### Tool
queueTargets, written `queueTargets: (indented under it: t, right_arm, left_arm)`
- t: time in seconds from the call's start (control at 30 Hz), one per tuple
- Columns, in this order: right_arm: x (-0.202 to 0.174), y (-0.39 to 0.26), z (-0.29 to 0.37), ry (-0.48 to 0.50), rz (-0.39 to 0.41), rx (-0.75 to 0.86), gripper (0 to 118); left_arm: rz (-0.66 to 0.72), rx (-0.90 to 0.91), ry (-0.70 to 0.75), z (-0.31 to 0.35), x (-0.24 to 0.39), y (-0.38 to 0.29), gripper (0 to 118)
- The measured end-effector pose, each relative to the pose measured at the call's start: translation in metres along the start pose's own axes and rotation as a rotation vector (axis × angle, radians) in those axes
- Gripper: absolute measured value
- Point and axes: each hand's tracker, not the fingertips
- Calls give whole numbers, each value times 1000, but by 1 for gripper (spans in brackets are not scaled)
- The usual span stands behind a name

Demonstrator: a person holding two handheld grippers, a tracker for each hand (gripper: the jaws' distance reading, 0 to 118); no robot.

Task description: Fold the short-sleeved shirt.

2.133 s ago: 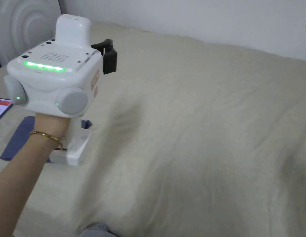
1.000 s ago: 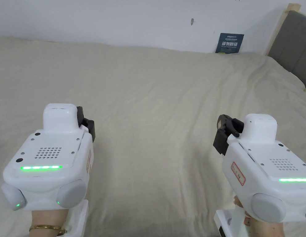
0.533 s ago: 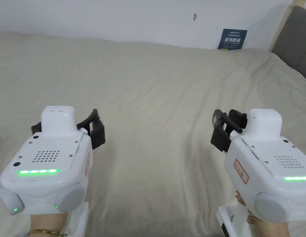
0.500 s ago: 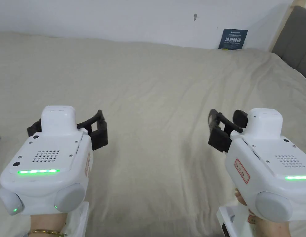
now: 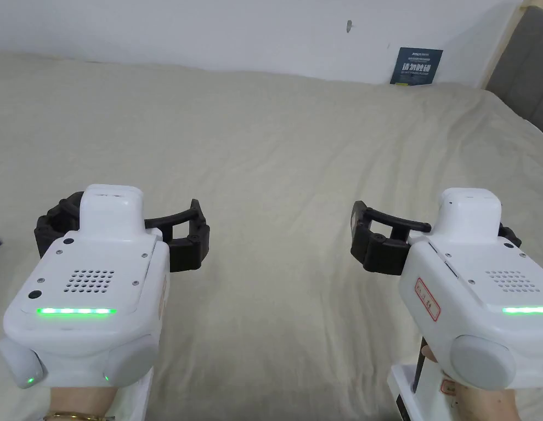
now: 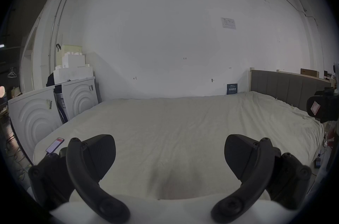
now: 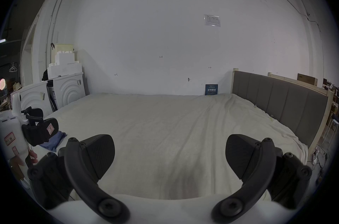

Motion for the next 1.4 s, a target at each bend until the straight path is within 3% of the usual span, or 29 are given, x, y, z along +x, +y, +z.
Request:
queueTargets:
  t: [1.4]
  right_arm:
    - [5,-1,5,15,-17,7,118]
  left_arm:
    - [-29,-1,-11,3,3,-4,118]
